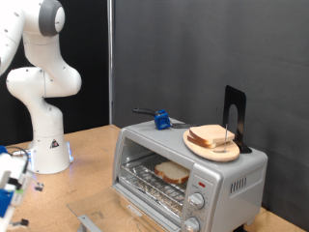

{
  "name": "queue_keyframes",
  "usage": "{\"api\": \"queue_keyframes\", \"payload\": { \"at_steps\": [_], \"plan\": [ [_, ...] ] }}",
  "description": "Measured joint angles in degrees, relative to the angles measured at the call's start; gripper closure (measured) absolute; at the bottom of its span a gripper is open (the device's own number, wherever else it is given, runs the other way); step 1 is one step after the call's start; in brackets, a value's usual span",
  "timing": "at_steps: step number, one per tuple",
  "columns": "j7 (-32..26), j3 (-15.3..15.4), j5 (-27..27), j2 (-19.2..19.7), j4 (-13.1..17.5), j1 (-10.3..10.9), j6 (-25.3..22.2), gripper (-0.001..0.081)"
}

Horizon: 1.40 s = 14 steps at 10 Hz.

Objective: Make a piece of toast with the oven

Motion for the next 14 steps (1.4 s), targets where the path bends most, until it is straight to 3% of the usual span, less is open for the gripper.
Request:
{"api": "queue_keyframes", "payload": {
  "at_steps": [4,7,9,14],
  "plan": [
    [0.2,5.5,0.0,2.7,-1.1,2.5,0.7,-0.0003],
    [0.7,7.3,1.8,2.6,-3.6,4.8,3.0,-0.0003],
    [0.6,8.1,2.5,2.3,-4.5,5.3,2.9,-0.0003],
    [-0.6,7.9,0.0,-1.3,-6.2,4.7,-6.3,-0.0003]
  ]
}}
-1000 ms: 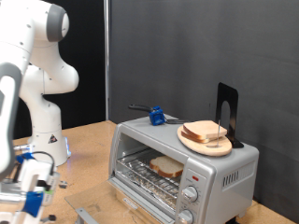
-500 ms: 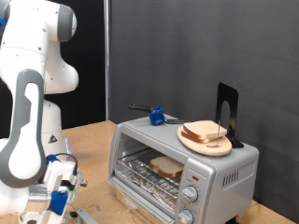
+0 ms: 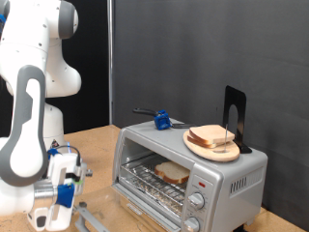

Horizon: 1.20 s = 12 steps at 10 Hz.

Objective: Make a piece of toast with the oven

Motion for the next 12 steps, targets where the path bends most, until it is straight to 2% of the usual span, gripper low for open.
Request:
{"api": "queue_keyframes", "payload": {
  "at_steps": [3,6,9,12],
  "plan": [
    [-0.7,0.2,0.1,-4.7,-2.8,0.1,-1.6,-0.0003],
    [-0.4,2.0,2.3,-9.5,-5.3,1.6,-1.3,-0.0003],
    [-1.3,2.7,1.9,-13.2,-7.6,2.6,2.4,-0.0003],
    [-1.8,3.5,1.2,-15.2,-8.7,2.9,4.5,-0.0003]
  ]
}}
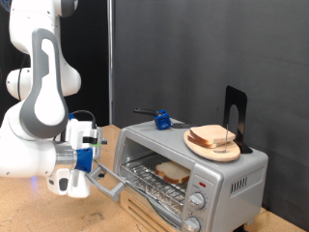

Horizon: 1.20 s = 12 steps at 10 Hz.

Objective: Make a piece of toast with the oven

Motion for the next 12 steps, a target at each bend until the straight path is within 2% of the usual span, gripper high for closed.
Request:
{"api": "queue_keyframes", "payload": {
  "at_steps": [4,7,12],
  "plan": [
    [0.1,0.7,-1.2,-1.2,-0.4,0.1,0.9,-0.0003],
    [0.3,0.9,-0.2,-2.5,-2.0,0.1,2.3,-0.0003],
    [-0.5,1.0,-0.4,-2.9,-2.4,0.1,2.4,-0.0003]
  ]
}}
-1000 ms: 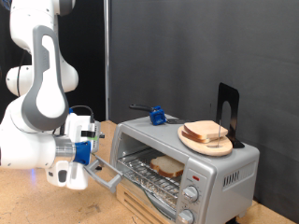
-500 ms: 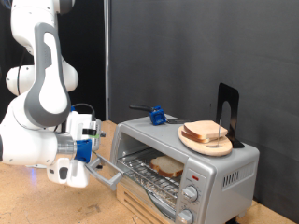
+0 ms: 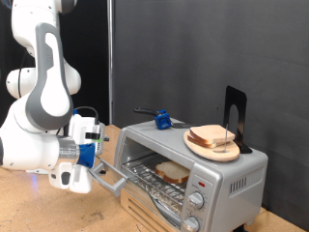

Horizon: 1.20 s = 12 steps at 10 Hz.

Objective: Make a piece of toast with the oven

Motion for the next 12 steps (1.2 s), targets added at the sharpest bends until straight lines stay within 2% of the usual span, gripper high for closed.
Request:
{"api": "queue_keyframes", "payload": {
  "at_steps": [5,6,7,9,12],
  "plan": [
    [-1.4,0.6,-3.7,-1.1,0.4,0.0,-1.8,-0.0003],
    [-1.4,0.8,-4.0,-2.1,-0.8,-0.1,-6.8,-0.0003],
    [-1.6,1.6,-4.0,-3.2,-3.0,0.3,-8.8,-0.0003],
    [-2.1,3.2,-2.9,-6.4,-7.1,1.2,-8.7,-0.0003],
    [-1.4,4.0,0.4,-13.4,-13.7,1.6,-5.4,-0.0003]
  ]
}}
